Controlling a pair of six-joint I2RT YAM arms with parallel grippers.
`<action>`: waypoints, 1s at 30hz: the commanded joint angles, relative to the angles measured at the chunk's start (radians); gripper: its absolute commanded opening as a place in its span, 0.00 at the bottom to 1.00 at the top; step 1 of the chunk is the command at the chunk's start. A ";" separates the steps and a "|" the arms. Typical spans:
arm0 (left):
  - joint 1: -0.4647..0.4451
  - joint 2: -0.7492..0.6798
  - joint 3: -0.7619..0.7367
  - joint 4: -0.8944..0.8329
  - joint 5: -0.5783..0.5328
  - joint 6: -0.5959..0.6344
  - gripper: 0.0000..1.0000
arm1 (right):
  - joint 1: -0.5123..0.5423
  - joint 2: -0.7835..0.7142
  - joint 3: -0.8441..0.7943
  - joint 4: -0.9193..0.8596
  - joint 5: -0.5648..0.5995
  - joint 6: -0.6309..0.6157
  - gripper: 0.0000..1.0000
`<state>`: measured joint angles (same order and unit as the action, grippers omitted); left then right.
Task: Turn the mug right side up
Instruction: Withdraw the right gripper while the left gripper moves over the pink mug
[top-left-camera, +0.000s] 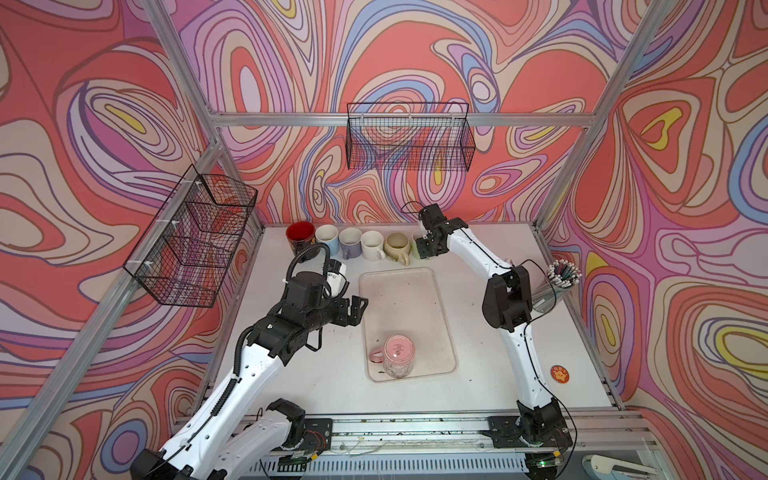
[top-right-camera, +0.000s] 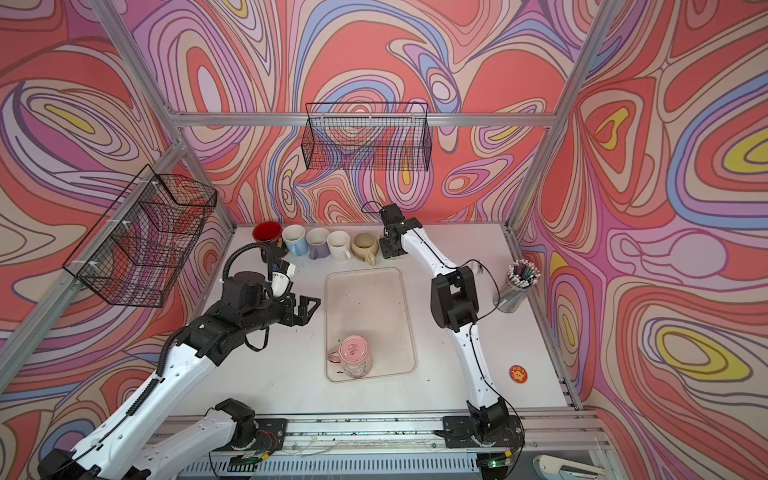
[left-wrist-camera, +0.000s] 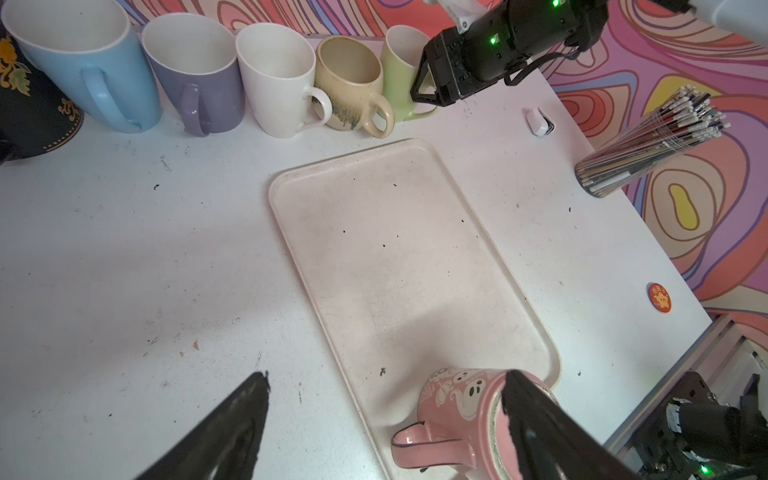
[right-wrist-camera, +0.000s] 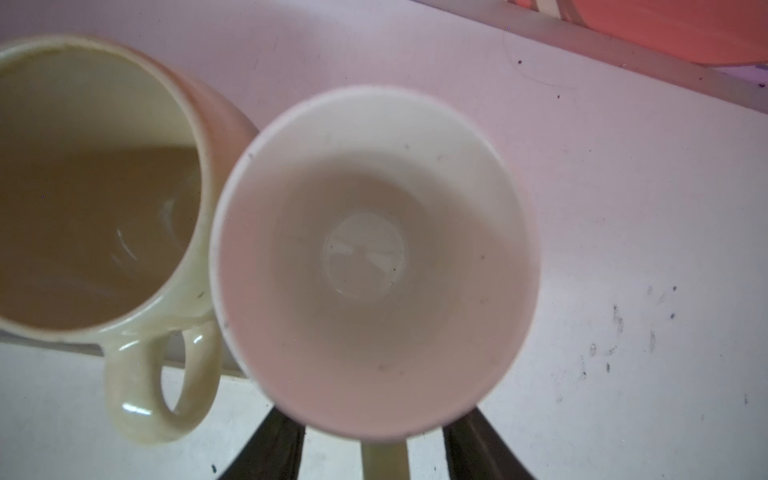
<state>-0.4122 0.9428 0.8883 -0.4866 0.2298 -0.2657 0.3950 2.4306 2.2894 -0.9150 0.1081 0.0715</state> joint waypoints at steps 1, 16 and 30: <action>0.004 0.012 -0.011 0.022 0.056 0.026 0.89 | 0.004 -0.100 -0.045 0.024 -0.001 0.008 0.57; -0.268 0.038 0.069 -0.237 -0.156 0.148 0.87 | 0.015 -0.605 -0.643 0.311 -0.126 0.089 0.71; -0.495 0.031 0.031 -0.351 -0.235 0.068 0.89 | 0.021 -0.921 -0.994 0.442 -0.201 0.140 0.73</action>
<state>-0.8703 0.9649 0.9272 -0.7864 0.0536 -0.1699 0.4103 1.5661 1.3323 -0.5198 -0.0700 0.1898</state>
